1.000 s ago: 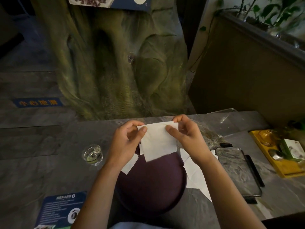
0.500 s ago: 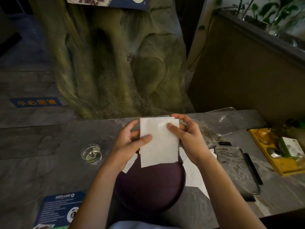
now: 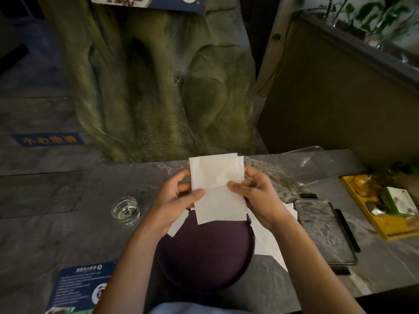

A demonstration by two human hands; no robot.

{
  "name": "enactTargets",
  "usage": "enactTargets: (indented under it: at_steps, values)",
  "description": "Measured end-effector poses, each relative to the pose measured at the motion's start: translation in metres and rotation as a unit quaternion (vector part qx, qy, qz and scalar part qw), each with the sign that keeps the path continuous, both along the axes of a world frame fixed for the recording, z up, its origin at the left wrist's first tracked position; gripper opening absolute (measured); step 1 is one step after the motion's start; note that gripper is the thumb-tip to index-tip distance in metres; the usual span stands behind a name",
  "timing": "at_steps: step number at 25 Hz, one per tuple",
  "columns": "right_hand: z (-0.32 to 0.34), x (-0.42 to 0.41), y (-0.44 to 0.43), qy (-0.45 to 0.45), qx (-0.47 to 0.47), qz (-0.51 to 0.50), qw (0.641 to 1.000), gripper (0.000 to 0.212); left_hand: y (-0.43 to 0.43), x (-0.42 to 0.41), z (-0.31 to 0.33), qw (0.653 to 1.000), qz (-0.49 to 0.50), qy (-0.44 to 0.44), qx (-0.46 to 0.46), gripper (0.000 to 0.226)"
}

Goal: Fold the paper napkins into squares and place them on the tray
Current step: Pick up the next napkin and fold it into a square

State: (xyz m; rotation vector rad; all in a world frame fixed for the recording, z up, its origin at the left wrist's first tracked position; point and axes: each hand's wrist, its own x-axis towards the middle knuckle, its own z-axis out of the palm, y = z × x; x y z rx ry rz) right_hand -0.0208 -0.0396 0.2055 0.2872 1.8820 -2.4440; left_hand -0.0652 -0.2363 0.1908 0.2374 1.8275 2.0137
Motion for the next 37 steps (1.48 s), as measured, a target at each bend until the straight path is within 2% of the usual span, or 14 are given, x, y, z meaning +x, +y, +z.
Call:
enactTargets:
  at_steps: [4, 8, 14, 17, 20, 22, 25, 28, 32, 35, 37]
  values:
    - [-0.001, -0.001, 0.002, 0.030, 0.012, -0.003, 0.999, 0.018, -0.002, -0.001, -0.002, 1.000, 0.005, 0.014, -0.002, 0.024]
    - [0.001, 0.001, 0.005, 0.045, 0.024, 0.003, 0.999, 0.030, -0.005, -0.003, -0.001, 1.000, 0.001, 0.016, 0.000, 0.017]
    - [0.004, 0.002, 0.006, 0.024, -0.002, 0.028, 0.999, 0.036, -0.007, -0.004, 0.001, 1.000, 0.010, 0.007, -0.003, 0.034]
    - [0.006, 0.001, 0.006, -0.004, -0.003, 0.028, 1.000, 0.036, -0.007, -0.007, -0.001, 0.999, 0.032, -0.028, 0.014, 0.039]
    - [0.007, 0.002, 0.004, -0.039, -0.018, 0.015, 0.999, 0.028, -0.007, -0.006, 0.000, 0.999, 0.021, -0.024, 0.025, 0.018]
    - [0.002, 0.004, 0.004, -0.038, 0.020, 0.020, 0.999, 0.022, -0.008, -0.004, -0.003, 1.000, 0.017, 0.008, 0.000, 0.010]
    - [-0.011, 0.003, 0.004, -0.026, 0.076, 0.015, 0.997, 0.034, -0.010, -0.004, -0.008, 0.999, 0.004, 0.035, -0.016, 0.029]
    - [-0.016, 0.001, 0.004, -0.018, 0.104, -0.004, 0.994, 0.036, -0.013, -0.005, -0.014, 1.000, -0.004, 0.014, -0.012, 0.041]
    - [-0.020, -0.001, -0.001, -0.004, 0.127, 0.043, 0.991, 0.032, -0.013, -0.002, -0.017, 0.995, -0.050, 0.008, -0.083, 0.020]
    - [-0.023, -0.004, -0.008, -0.002, 0.123, 0.024, 0.992, 0.030, -0.013, 0.001, -0.020, 0.990, -0.094, 0.004, -0.108, 0.012]
    - [-0.029, -0.007, -0.013, -0.015, 0.100, -0.002, 0.995, 0.036, -0.014, 0.002, -0.025, 0.991, -0.078, 0.002, -0.108, 0.009]
